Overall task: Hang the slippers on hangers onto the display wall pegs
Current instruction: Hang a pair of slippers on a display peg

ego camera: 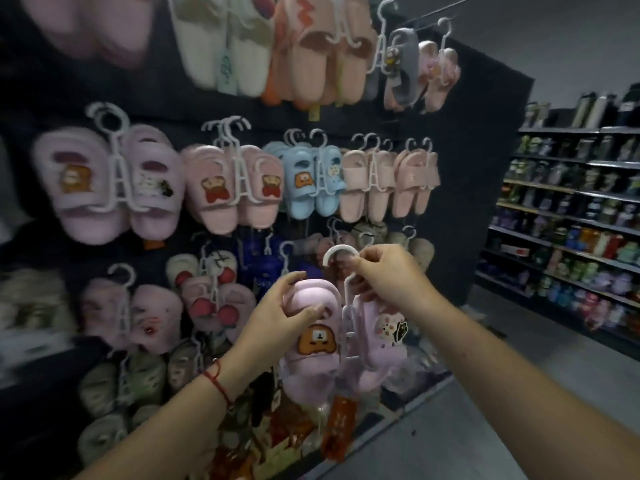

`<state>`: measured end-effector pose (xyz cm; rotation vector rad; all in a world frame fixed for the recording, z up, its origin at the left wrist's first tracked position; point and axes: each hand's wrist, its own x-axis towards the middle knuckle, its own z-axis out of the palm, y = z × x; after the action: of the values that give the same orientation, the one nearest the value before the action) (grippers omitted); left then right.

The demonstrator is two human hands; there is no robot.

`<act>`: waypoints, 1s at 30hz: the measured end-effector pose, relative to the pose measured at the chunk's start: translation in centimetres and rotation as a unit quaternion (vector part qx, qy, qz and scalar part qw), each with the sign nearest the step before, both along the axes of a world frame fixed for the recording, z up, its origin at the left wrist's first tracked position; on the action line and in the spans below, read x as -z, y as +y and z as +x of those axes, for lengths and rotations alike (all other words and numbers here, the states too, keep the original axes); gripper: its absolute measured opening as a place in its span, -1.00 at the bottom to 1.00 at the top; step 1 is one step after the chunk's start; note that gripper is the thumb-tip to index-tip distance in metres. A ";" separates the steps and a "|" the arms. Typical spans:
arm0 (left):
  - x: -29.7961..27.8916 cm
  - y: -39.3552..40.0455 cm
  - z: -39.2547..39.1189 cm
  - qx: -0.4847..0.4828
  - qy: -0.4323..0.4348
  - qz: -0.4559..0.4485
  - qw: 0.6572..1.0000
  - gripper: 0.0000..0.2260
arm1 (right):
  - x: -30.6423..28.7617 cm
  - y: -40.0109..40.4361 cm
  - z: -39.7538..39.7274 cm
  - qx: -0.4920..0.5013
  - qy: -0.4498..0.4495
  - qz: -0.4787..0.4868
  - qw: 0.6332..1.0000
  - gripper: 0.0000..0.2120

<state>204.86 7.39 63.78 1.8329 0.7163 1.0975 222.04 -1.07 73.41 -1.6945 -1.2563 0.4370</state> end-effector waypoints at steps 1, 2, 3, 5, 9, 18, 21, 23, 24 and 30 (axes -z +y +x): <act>0.2 0.2 -1.3 -0.017 0.001 0.000 1.000 -0.49 | 0.3 0.7 -0.9 -0.017 0.012 0.009 1.000 -0.74; 0.3 0.5 -2.7 -0.031 0.001 -0.001 1.000 -0.48 | 0.5 1.3 -1.9 -0.033 0.024 0.017 0.999 -0.75; 0.4 0.8 -4.2 -0.044 0.000 -0.001 0.999 -0.47 | 0.7 1.8 -2.9 -0.051 0.038 0.027 0.998 -0.76; 0.3 1.2 -7.3 -0.069 -0.015 -0.009 0.997 -0.48 | 0.8 3.1 -5.1 -0.090 0.076 0.047 0.992 -0.76; -0.8 2.2 -13.8 -0.126 -0.059 -0.032 0.990 -0.32 | 0.1 5.5 -10.6 -0.147 0.130 0.073 0.978 -0.75; -2.4 3.6 -30.9 -0.149 -0.042 -0.026 0.988 -0.36 | -1.4 11.8 -26.2 -0.208 0.100 0.118 0.966 -0.76; -3.6 4.9 -36.0 -0.132 -0.021 -0.014 0.991 -0.36 | -2.9 14.3 -30.9 -0.215 0.076 0.120 0.966 -0.72; -4.6 6.2 -38.4 -0.128 -0.018 -0.007 0.992 -0.34 | -3.9 16.1 -33.1 -0.212 0.075 0.125 0.966 -0.72; -5.1 6.9 -39.2 -0.122 -0.014 -0.002 0.992 -0.33 | -4.4 16.9 -34.0 -0.204 0.069 0.130 0.968 -0.70; -8.4 11.8 -39.7 -0.089 0.027 0.033 0.995 -0.35 | -7.2 20.0 -35.0 -0.140 0.054 0.148 0.978 -0.60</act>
<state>165.20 19.17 72.20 1.8885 0.8996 1.2026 187.07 18.96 80.62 -1.2348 -1.4078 0.4753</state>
